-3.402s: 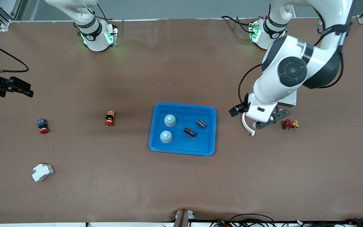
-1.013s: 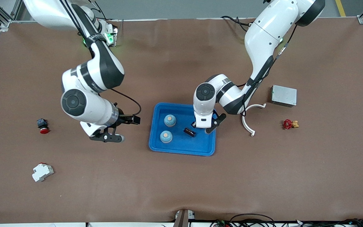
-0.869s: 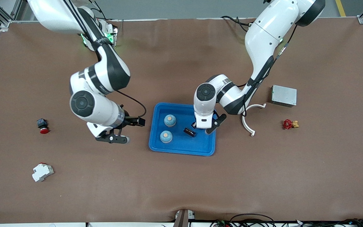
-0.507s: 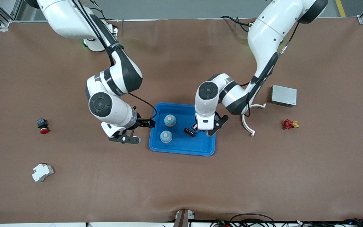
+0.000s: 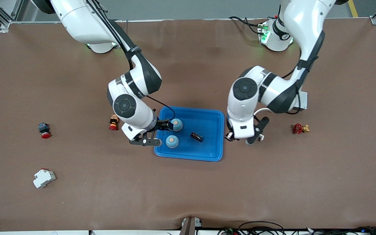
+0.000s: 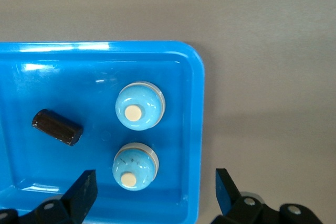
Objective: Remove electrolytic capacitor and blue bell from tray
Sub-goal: 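Grasp a light-blue bell with the right gripper while the left gripper lifts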
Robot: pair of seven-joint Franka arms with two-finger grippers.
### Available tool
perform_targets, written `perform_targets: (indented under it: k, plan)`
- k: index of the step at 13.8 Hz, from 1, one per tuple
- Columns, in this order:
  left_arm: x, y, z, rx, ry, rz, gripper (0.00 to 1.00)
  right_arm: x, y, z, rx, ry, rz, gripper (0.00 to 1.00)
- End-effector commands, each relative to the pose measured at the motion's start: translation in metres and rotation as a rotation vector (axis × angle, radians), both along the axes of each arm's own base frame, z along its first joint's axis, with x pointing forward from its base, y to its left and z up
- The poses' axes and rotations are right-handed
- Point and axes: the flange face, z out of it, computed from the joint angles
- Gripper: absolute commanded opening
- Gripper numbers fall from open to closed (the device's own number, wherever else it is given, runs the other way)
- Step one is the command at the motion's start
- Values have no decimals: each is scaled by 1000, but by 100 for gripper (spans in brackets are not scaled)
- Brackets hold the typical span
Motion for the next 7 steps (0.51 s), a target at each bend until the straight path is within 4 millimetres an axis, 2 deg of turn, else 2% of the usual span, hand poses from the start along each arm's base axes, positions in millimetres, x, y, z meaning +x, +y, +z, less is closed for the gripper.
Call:
perform_targets:
  k: [1,3,7]
  plan:
    - [-6,56,-13,63,65,-32,0,-4,13,-11,-2,-7,-1,100]
    - [-1,96,-34,80,116,-36,0,-11,23,-23,-10,4,18,100]
    - [-6,153,-79,85,172,-30,0,-24,42,-47,-19,9,48,100]
